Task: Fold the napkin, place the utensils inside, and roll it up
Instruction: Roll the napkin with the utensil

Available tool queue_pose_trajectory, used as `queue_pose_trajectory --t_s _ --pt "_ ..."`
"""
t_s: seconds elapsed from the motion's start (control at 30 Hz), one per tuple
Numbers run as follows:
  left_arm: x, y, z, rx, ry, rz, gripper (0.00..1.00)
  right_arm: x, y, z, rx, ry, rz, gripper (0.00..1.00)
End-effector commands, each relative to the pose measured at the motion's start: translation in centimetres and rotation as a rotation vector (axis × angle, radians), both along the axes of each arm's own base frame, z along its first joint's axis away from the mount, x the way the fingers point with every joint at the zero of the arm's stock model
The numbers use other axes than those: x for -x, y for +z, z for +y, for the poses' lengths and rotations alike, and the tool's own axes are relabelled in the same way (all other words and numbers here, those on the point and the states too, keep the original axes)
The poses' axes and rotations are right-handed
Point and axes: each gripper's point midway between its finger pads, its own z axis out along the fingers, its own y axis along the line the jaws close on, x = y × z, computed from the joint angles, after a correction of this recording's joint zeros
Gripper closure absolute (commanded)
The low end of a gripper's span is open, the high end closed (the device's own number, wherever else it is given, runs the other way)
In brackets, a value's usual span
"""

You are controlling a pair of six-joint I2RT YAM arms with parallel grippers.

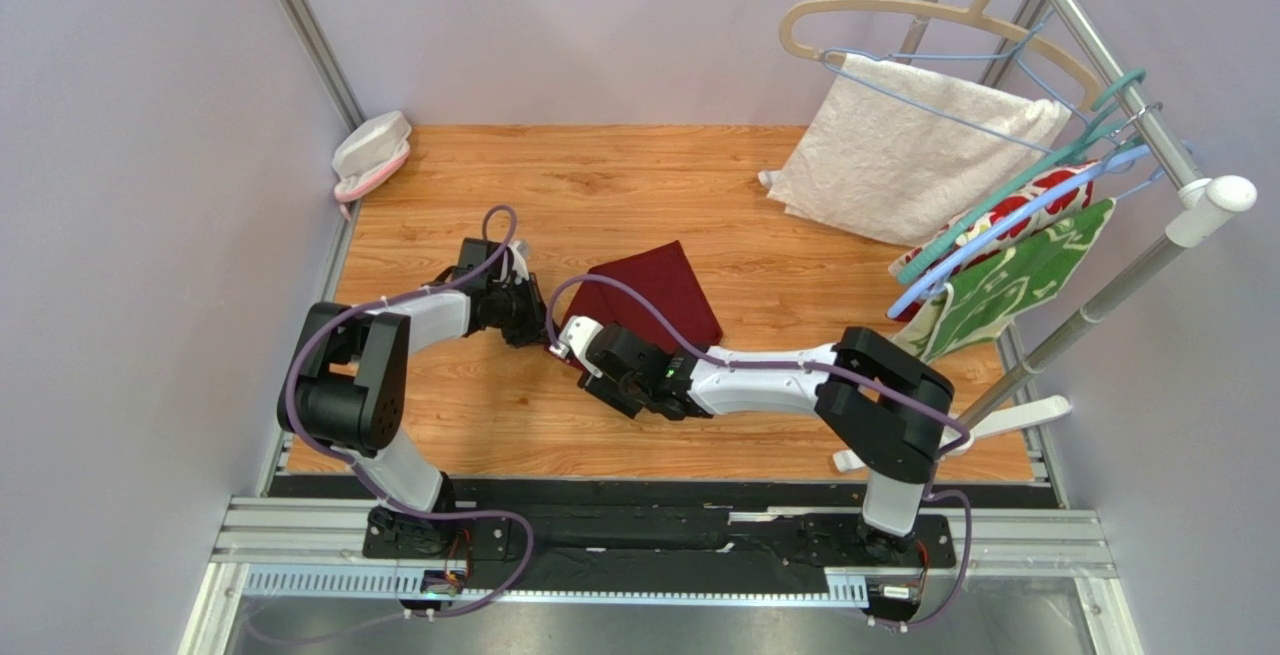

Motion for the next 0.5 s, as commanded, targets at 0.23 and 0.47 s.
queue_pose_trajectory --t_s 0.23,0.47 --pt "-0.6 0.8 -0.4 0.012 -0.025 -0.021 1.00 -1.4 -2.9 -0.4 0.034 -0.052 0.085 0.69" --pt "-2.0 4.6 0.2 -0.001 0.019 -0.134 0.46 2.0 -3.7 0.0 -0.070 0.036 0.395 0.85"
